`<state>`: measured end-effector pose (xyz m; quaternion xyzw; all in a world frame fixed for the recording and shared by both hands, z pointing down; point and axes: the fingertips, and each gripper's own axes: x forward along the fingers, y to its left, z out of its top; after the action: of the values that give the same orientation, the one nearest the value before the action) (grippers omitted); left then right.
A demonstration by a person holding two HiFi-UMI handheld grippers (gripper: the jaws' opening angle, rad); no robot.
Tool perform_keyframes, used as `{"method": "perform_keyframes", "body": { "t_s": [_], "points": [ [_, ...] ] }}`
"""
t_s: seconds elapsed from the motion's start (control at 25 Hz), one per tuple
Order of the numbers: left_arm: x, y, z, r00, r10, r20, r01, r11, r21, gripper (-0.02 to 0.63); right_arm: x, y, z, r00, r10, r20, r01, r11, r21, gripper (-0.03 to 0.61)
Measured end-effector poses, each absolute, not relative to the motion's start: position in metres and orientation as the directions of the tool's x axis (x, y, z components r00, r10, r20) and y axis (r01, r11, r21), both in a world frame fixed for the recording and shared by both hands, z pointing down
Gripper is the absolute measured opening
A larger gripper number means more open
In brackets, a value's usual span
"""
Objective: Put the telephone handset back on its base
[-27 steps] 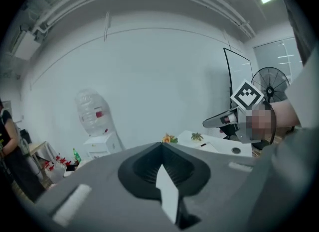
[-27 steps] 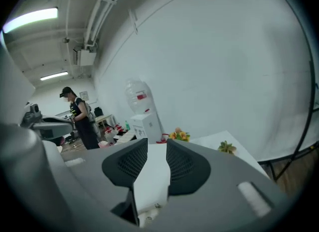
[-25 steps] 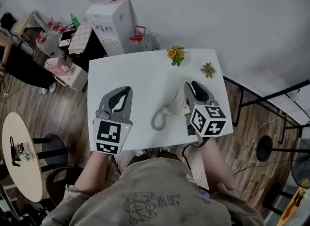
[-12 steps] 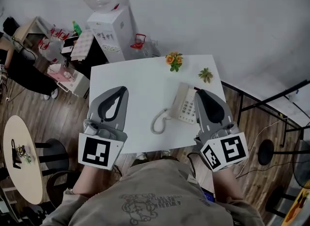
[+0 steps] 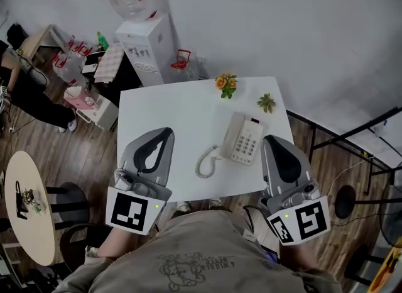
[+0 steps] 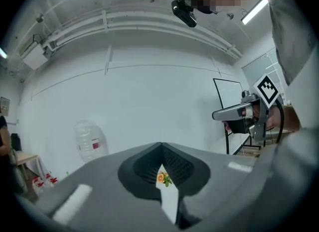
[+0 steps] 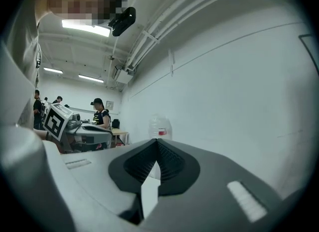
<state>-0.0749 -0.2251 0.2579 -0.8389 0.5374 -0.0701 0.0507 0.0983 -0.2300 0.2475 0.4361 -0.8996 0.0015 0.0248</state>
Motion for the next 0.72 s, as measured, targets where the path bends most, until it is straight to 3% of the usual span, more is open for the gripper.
{"method": "perform_keyframes", "body": {
  "t_s": [0.72],
  "points": [
    [-0.087, -0.235, 0.268, 0.366, -0.925, 0.099, -0.908, -0.378, -0.182, 0.001, 0.111, -0.245, 0.255, -0.578, -0.814, 0.060, -0.814, 0.580, 0.033, 0.028]
  ]
}}
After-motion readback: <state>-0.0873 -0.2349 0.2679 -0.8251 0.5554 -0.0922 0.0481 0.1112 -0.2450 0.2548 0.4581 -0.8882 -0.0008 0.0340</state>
